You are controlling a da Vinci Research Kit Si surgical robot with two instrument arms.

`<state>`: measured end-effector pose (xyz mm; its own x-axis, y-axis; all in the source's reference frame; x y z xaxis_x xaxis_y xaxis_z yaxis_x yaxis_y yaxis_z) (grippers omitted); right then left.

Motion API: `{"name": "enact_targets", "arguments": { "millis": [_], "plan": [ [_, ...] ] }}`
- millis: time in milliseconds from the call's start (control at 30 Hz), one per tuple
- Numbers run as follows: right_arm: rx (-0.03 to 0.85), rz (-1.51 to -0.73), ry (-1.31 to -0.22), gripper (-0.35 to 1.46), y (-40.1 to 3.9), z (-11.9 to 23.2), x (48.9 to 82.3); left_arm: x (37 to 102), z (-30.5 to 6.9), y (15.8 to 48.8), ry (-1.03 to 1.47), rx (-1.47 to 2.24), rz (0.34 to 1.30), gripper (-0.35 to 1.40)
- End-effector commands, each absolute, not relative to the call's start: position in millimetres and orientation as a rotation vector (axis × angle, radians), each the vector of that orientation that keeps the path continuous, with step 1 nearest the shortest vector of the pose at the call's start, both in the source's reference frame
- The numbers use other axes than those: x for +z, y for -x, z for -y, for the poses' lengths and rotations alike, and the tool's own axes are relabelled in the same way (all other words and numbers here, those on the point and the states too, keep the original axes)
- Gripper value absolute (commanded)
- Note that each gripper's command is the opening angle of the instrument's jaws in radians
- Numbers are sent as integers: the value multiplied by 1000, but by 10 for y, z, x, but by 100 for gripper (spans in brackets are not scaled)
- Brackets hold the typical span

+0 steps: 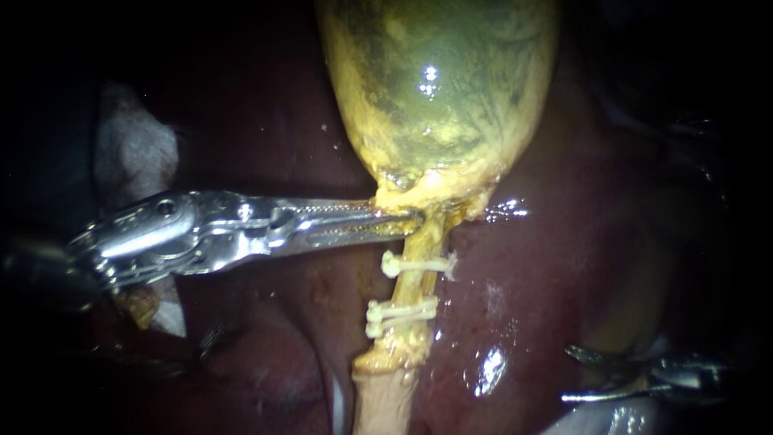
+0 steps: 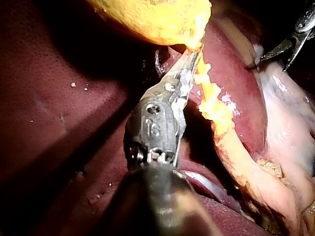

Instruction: Go to the cutting position left tube

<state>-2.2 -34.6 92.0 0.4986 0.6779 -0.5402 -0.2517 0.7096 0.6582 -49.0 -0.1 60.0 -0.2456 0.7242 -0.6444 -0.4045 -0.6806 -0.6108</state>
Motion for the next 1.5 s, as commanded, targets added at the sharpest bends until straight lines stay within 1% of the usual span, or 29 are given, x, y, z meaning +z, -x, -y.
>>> {"name": "enact_targets", "arguments": {
  "millis": [33,400,533,667,800,933,1100,1300,1500],
  "plan": [
    [598,-880,-545,83,22,346,920,600,1,490,1270,1986,416,-35],
    [599,-880,-544,83,22,344,922,600,1,489,1270,1986,417,-35],
    [604,-879,-542,83,13,344,922,596,2,483,1271,1986,420,-35],
    [611,-877,-537,85,-1,342,923,588,0,475,1274,1985,432,-35],
    [624,-893,-532,85,-17,340,924,575,-5,465,1276,1982,450,-35],
    [637,-914,-531,85,-36,337,926,562,-3,456,1236,1938,488,-35],
    [644,-947,-547,85,-62,332,930,556,3,457,1199,1928,508,-35],
    [659,-965,-546,85,-95,325,935,551,5,452,1190,1920,515,-35],
    [665,-979,-550,86,-114,320,938,548,4,446,1188,1916,524,-35]
  ]
}}
